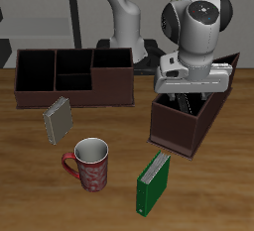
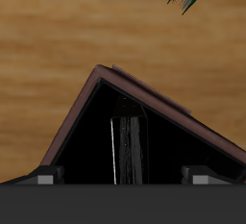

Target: Place the black book into the left desk caddy's right compartment

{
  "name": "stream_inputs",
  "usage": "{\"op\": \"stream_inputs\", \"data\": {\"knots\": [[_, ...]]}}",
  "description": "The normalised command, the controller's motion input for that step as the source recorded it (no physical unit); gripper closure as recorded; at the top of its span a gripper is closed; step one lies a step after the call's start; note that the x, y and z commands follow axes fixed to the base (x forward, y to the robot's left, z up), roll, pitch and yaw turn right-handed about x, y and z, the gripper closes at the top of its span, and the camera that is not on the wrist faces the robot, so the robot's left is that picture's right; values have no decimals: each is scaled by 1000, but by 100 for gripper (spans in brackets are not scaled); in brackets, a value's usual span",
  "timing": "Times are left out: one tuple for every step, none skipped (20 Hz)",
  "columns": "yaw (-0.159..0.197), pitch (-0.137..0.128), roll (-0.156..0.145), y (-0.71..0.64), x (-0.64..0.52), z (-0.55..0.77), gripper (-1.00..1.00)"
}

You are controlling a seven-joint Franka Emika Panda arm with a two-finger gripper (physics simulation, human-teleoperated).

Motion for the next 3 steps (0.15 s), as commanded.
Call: {"op": "stream_inputs", "data": {"knots": [[22, -35, 35, 124, -136, 108, -100], [-41, -2, 15, 4, -51, 128, -100], [-7, -28, 48, 62, -101, 193, -100]]}}
